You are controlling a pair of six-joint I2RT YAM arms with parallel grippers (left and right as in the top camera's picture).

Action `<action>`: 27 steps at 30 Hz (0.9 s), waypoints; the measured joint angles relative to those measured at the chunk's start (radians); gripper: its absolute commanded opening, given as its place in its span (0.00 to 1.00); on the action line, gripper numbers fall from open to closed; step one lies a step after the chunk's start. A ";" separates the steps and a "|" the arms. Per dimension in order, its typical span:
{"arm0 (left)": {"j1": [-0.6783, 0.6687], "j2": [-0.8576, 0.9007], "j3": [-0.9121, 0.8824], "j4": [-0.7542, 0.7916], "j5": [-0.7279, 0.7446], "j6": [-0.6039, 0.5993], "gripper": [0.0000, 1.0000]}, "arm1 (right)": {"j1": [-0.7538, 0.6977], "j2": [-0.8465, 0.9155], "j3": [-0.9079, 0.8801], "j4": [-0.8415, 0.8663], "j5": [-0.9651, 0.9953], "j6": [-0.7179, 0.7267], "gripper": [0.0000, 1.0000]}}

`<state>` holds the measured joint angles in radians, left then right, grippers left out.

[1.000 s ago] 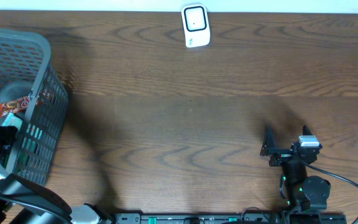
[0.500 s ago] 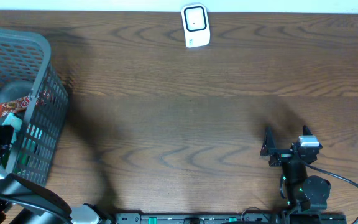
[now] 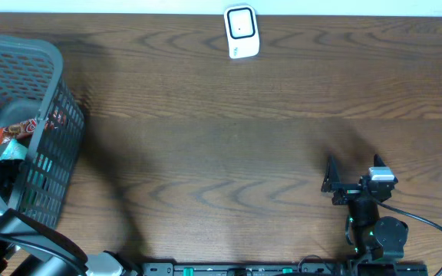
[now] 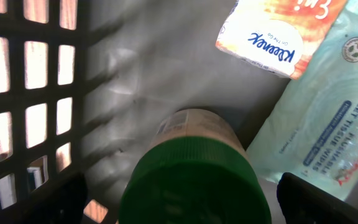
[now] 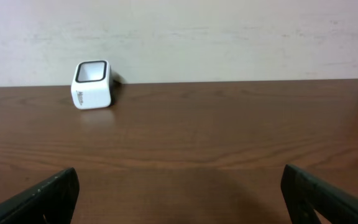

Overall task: Scan the item barcode
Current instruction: 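Grasp the green-lidded bottle with the left gripper and lift it out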

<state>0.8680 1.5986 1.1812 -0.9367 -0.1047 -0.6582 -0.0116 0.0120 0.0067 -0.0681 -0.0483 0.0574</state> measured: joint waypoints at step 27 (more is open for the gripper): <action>0.002 0.171 -0.011 0.024 0.041 0.010 0.49 | 0.000 0.000 0.000 0.000 0.000 0.000 0.99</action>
<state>0.8696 1.7691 1.1698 -0.9127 -0.0635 -0.6479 -0.0116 0.0120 0.0067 -0.0677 -0.0483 0.0570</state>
